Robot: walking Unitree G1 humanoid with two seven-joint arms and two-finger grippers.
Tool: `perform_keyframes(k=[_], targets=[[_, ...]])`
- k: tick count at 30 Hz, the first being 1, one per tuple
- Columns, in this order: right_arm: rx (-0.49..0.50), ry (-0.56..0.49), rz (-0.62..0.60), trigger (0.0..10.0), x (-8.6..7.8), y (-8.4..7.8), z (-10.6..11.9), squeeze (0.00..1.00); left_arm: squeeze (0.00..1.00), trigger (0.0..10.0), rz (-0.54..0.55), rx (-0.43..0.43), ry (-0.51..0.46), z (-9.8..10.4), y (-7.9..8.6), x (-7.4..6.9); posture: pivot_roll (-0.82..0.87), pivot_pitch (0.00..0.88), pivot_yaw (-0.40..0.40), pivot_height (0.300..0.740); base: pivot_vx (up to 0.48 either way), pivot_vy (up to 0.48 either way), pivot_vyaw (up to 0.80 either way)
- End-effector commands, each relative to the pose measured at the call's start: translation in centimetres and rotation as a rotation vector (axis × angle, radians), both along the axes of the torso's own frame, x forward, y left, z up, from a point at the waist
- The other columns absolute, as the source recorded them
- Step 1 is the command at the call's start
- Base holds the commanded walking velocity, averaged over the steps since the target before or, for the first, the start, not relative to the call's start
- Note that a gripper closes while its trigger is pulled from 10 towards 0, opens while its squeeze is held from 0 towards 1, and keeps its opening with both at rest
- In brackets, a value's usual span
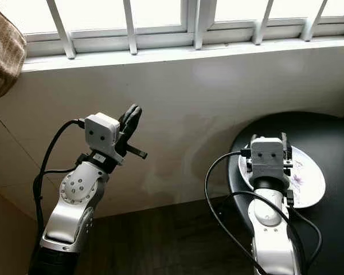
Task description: Kitchen organization
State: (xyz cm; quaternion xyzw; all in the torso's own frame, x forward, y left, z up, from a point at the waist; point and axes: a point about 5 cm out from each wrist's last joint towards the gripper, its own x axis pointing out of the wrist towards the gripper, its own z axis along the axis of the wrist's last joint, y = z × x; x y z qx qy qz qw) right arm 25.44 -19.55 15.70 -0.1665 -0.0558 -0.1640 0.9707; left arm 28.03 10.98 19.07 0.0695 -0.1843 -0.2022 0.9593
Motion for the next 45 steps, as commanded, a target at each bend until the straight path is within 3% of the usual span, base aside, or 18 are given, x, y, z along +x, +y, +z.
perform_keyframes(k=[1, 33, 40, 43, 45], targets=[[-0.003, 0.011, -0.014, 10.0, 0.0, -0.1, -0.1, 0.0, 0.0, 10.0, -0.008, 0.001, 0.001, 0.2, -0.2, 0.0, 0.07, 0.0, -0.028, 0.74, 0.266, 0.0, 0.0], [0.075, 0.019, -0.02, 10.0, -0.1, -0.3, -0.4, 0.0, 0.0, 10.0, -0.02, 0.008, 0.003, 0.1, -0.3, 0.0, 0.07, 0.0, -0.027, 0.74, 0.221, 0.0, 0.0], [0.202, 0.106, 0.016, 10.0, -0.1, -0.7, -1.6, 0.0, 0.0, 10.0, -0.01, 0.025, 0.015, -0.1, -0.4, 0.1, 0.07, 0.0, -0.028, 0.74, 0.0, 0.0, 0.0], [0.326, 0.174, -0.022, 10.0, -0.3, -1.5, -2.8, 0.0, 0.0, 10.0, -0.011, 0.029, 0.016, -0.1, -0.4, 0.1, 0.07, 0.0, -0.028, 0.74, 0.0, 0.0, 0.0], [0.333, 0.189, -0.019, 10.0, -0.4, -1.6, -2.8, 0.0, 0.0, 10.0, -0.01, 0.029, 0.015, -0.1, -0.4, 0.1, 0.07, 0.0, -0.028, 0.74, 0.0, 0.0, 0.0]])
